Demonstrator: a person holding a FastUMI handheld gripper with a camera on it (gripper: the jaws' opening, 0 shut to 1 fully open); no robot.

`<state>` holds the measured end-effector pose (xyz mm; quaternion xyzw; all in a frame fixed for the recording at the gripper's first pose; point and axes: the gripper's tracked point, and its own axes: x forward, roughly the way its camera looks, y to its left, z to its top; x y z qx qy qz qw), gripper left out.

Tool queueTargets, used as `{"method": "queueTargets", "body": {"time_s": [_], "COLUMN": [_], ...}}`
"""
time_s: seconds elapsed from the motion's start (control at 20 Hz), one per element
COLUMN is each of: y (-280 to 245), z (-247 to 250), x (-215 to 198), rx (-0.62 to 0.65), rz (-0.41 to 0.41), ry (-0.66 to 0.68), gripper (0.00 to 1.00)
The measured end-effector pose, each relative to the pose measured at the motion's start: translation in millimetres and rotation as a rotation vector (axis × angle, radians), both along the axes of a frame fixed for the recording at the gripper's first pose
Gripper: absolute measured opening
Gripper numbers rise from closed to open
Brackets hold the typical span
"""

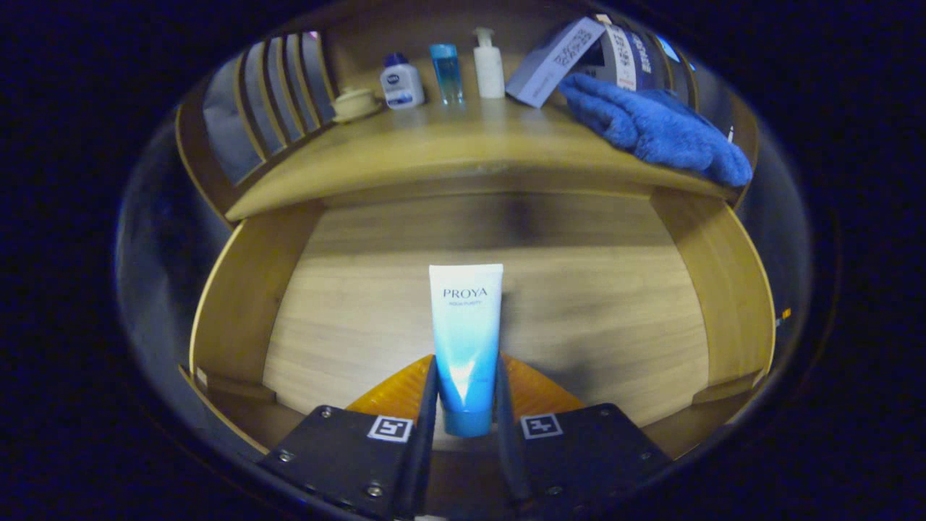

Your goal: Pull open the drawer, take out the items inside it, and place them on the countertop above the cabinet.

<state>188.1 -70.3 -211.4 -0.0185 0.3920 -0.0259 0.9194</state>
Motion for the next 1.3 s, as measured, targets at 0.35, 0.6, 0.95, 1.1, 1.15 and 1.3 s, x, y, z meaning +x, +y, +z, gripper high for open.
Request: {"method": "queueTargets", "body": {"time_s": [0.35, 0.6, 0.95, 1.1, 1.15, 1.3], "y": [-4.4, 4.1, 17.3, 21.7, 20.2, 15.5], "z": [105.8, 197.0, 293.0, 303.9, 304.7, 291.6], "x": [-23.9, -43.4, -10.1, 28.9, 41.9, 78.6], "rx": [-0.151, -0.15, -0.227, -0.236, -0.247, -0.247], "rz": [0.119, 0.109, 0.106, 0.091, 0.088, 0.047], "ry": [-0.438, -0.729, -0.895, -0.891, -0.883, -0.849], "gripper": [0.4, 0.4, 0.39, 0.39, 0.39, 0.39]}}
